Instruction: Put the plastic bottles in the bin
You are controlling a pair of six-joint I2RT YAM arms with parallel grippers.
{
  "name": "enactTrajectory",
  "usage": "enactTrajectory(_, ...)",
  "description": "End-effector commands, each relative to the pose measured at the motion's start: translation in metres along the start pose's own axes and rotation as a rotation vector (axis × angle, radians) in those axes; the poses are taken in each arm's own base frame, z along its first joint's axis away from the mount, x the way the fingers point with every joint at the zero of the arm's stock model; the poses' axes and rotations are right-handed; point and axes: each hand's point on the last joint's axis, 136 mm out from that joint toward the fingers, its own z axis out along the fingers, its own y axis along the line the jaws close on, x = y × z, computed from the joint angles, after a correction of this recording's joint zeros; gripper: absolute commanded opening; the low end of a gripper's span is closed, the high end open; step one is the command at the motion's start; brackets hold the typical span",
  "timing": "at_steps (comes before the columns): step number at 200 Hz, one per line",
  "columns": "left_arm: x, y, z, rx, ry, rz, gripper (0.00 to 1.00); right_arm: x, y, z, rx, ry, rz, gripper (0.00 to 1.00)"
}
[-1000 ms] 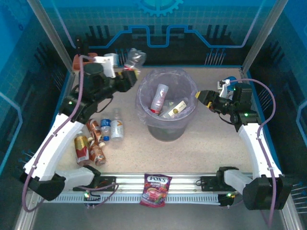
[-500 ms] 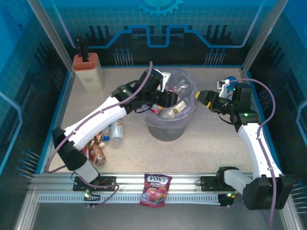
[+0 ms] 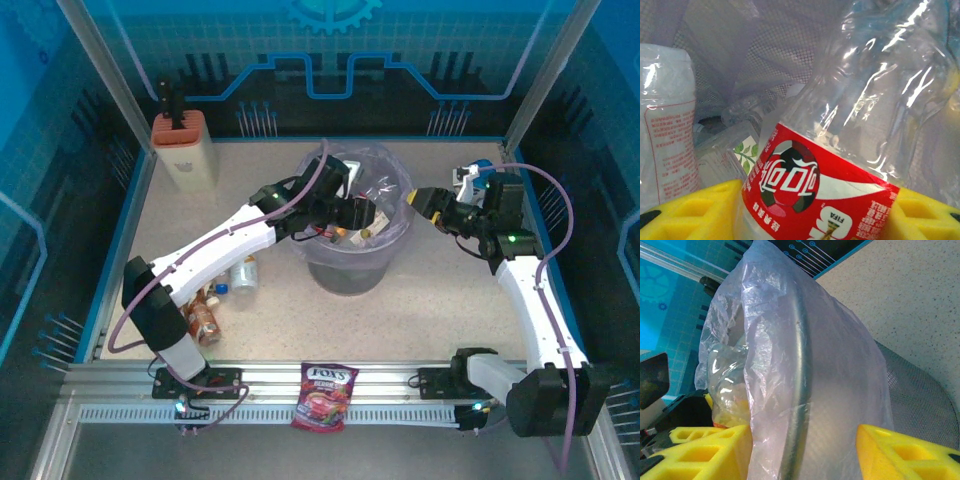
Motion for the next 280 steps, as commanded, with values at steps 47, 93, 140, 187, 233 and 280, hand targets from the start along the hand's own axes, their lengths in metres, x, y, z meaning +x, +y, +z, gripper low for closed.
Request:
enactTrajectory(47,0.028,0.007,-0.016,-0.022,0.093,-0.015,0.57,-0.003,0.011,0.0,-0.021,-0.006,-0.041,0.58)
enactTrajectory(93,0.01,0.052,-0.06,-0.217,0.027,-0.006,0.57,-0.004,0.011,0.003,-0.029,-0.006,-0.041,0.58)
enactTrajectory(140,0.012,0.075,-0.069,-0.276,0.0,-0.082,0.61,-0.003,0.01,0.006,-0.028,0.003,-0.038,0.58)
enactTrajectory(187,0.008,0.057,-0.06,-0.177,0.011,-0.086,0.92,-0.004,0.013,0.007,-0.029,0.006,-0.045,0.58)
enactTrajectory(233,-0.017,0.043,-0.087,-0.138,-0.084,-0.008,0.92,-0.005,0.014,0.008,-0.031,0.009,-0.045,0.58)
enactTrajectory(280,-0.047,0.048,-0.157,-0.239,-0.218,0.062,0.95,-0.007,0.016,0.01,-0.039,0.012,-0.054,0.58)
